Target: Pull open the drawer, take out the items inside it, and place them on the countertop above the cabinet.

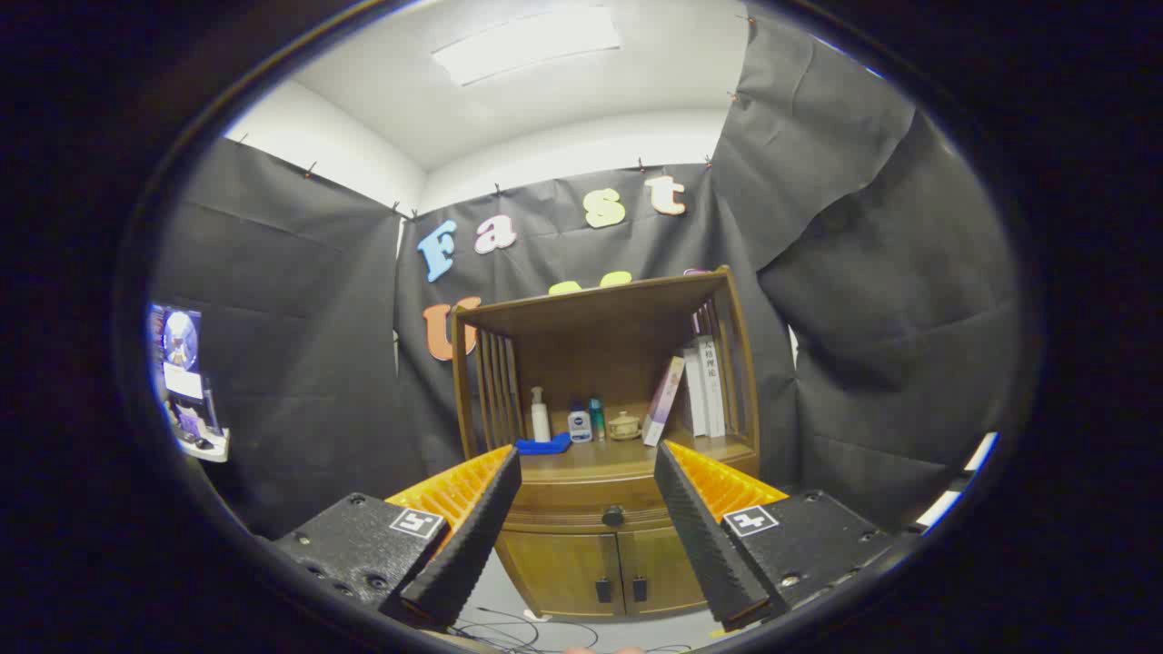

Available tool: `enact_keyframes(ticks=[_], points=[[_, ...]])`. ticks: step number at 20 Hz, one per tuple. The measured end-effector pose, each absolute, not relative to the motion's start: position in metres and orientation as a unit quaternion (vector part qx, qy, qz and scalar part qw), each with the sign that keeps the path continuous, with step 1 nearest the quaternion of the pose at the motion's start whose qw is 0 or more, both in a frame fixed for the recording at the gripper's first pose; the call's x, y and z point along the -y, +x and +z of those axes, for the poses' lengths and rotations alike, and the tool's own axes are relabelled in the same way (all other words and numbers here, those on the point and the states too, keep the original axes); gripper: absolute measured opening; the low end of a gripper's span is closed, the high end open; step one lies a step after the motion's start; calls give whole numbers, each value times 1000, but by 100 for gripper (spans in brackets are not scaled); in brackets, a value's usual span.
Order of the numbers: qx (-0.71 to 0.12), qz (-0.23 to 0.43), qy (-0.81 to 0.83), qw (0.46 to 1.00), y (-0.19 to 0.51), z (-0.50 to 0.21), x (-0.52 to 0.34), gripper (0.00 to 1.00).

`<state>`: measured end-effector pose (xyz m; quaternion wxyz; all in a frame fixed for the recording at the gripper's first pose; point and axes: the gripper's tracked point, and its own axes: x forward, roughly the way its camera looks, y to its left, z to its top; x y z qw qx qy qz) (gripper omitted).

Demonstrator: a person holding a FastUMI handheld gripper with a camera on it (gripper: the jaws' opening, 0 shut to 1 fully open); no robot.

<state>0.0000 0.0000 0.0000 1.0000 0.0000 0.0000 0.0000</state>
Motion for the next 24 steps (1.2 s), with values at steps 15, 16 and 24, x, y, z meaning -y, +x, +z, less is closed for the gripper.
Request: enact_keyframes(ticks=[15,16,24], points=[[-47,-2,-3,999,9,-41,-6,97],[-45,-2,-2,999,9,-42,-6,97],[-62,-14,-8,998,26,-63,-2,97]])
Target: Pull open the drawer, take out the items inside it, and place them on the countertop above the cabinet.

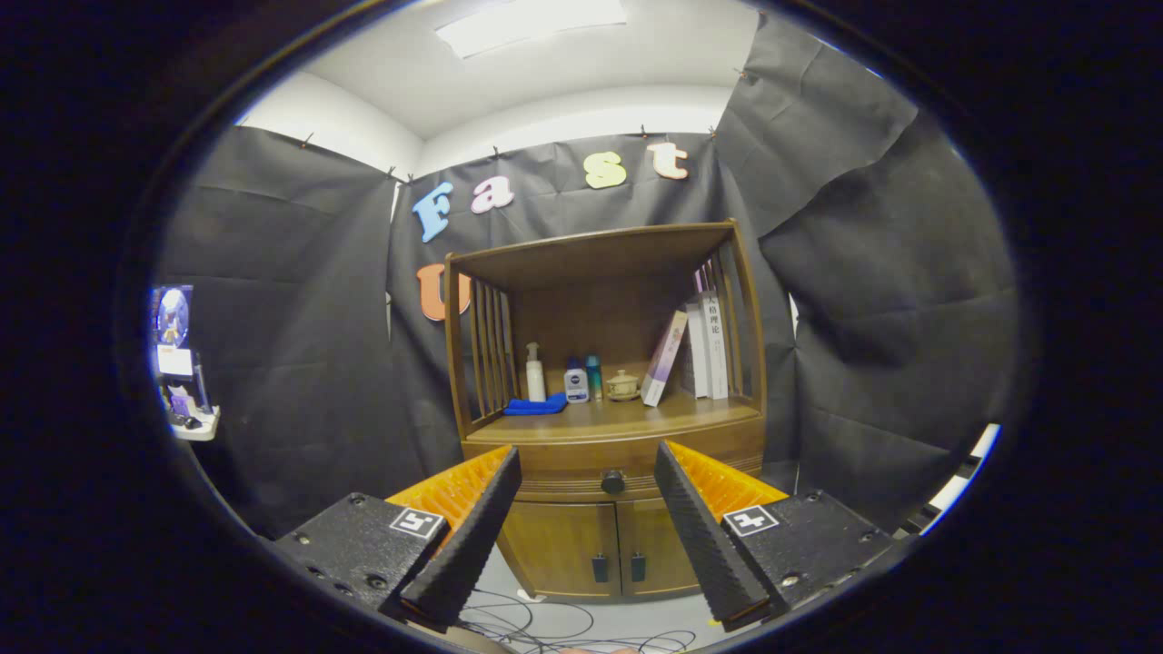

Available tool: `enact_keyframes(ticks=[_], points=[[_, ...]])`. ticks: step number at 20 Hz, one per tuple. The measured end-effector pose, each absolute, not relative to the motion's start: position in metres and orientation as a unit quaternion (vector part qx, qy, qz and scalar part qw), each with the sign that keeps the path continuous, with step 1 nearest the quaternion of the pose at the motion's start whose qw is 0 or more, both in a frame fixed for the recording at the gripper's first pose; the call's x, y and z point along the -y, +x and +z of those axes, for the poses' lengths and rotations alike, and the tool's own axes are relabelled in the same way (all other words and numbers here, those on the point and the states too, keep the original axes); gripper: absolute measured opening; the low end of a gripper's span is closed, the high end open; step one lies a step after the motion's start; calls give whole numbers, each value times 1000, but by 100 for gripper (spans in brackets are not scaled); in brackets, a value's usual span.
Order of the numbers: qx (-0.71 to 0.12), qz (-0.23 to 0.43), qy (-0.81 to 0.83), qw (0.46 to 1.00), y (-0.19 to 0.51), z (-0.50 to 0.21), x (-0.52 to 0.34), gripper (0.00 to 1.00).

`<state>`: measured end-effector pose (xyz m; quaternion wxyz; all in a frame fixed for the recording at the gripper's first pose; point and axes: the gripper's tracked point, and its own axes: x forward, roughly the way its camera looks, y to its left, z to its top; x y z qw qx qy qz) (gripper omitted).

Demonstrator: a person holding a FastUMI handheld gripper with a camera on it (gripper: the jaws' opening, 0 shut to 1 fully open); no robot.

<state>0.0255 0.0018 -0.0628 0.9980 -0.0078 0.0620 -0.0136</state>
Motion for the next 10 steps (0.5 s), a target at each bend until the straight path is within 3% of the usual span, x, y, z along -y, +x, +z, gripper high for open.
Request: enact_keyframes(ticks=[10], points=[[-80,-17,-10,997,97,-101,7,97]])
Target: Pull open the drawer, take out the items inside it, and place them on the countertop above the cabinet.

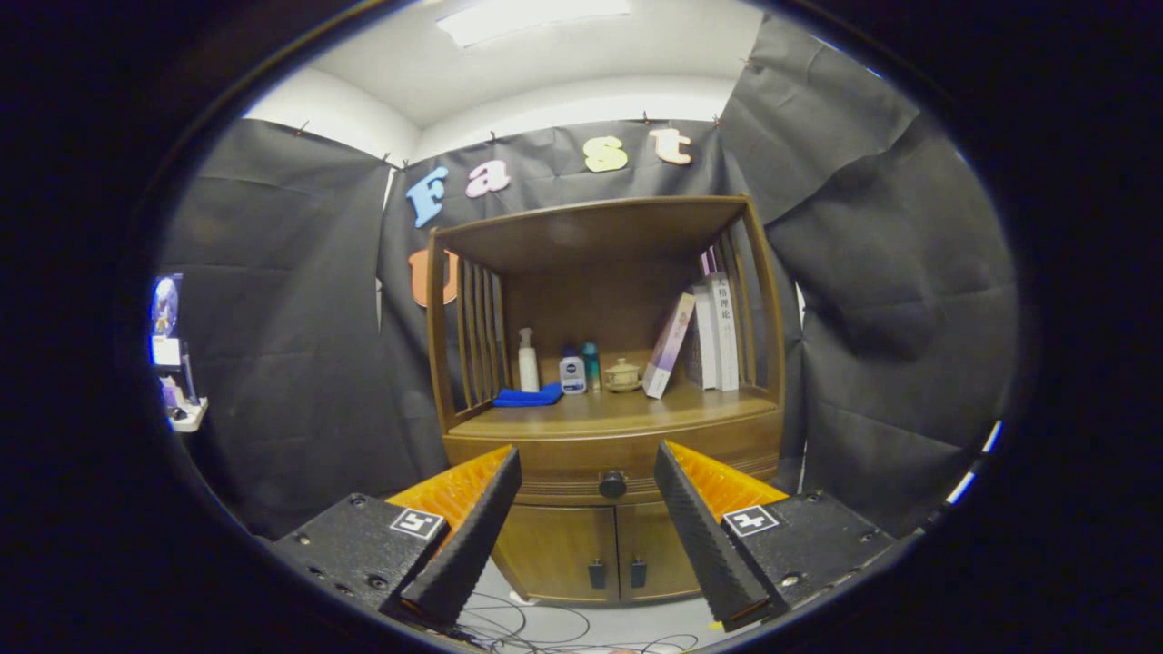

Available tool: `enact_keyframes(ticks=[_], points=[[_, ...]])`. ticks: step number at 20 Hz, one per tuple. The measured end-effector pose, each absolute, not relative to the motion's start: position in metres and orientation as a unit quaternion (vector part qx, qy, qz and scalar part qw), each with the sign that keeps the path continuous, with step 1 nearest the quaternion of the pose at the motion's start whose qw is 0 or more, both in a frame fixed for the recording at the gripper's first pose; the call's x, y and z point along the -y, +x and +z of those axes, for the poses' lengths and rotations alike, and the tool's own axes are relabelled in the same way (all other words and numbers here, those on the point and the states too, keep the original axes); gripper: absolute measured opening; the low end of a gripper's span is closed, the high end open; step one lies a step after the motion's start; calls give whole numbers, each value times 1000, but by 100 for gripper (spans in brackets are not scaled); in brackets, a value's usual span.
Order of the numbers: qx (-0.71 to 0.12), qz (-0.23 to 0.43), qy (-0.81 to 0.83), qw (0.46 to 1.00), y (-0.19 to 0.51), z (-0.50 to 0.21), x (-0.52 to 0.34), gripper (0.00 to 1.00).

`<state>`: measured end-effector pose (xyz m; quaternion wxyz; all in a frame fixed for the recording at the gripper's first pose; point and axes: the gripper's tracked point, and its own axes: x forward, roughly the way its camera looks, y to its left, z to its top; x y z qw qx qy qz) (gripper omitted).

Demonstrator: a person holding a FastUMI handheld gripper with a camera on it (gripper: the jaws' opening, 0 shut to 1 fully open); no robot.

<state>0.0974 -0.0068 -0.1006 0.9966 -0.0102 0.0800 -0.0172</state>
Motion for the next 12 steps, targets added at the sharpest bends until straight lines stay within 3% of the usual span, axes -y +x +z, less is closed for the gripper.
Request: enact_keyframes(ticks=[9,12], points=[[-135,-38,-16,990,229,-189,42,97],[-160,-52,-28,985,266,-230,57,92]])
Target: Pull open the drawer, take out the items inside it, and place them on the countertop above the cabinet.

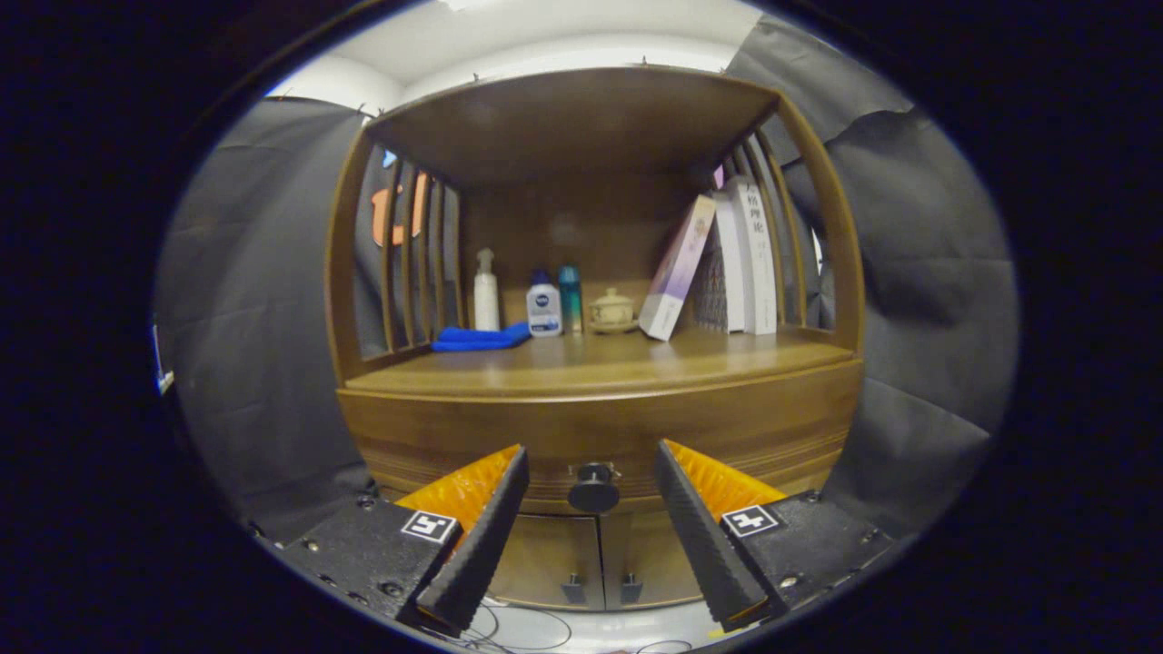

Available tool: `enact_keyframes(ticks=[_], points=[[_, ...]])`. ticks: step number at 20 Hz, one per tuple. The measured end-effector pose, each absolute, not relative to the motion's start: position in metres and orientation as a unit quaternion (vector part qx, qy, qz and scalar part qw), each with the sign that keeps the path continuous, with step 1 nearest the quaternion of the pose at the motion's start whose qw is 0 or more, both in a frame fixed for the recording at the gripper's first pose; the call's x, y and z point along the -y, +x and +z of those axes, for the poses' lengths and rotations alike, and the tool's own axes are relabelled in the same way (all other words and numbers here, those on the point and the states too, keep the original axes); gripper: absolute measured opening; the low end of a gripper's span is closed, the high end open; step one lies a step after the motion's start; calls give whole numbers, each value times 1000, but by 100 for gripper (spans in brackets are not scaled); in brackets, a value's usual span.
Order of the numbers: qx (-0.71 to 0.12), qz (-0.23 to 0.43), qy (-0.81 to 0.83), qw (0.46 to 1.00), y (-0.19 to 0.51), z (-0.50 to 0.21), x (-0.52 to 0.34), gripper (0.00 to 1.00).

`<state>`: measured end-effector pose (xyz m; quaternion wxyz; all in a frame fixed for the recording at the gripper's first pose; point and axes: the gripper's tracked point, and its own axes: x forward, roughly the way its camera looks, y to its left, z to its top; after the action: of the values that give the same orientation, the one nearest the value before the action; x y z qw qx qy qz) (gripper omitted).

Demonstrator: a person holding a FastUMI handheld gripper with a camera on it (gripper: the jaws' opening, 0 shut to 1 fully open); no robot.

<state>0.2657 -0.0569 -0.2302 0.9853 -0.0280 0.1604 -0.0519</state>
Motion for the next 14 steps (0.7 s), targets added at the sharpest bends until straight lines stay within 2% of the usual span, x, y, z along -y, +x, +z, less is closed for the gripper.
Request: enact_keyframes(ticks=[3,11,12,14], points=[[-172,-62,-30,983,289,-257,70,87],[-159,-74,-33,984,307,-277,70,66],[-155,-75,-34,985,306,-279,68,63],[-147,-84,-45,985,307,-279,69,50]])
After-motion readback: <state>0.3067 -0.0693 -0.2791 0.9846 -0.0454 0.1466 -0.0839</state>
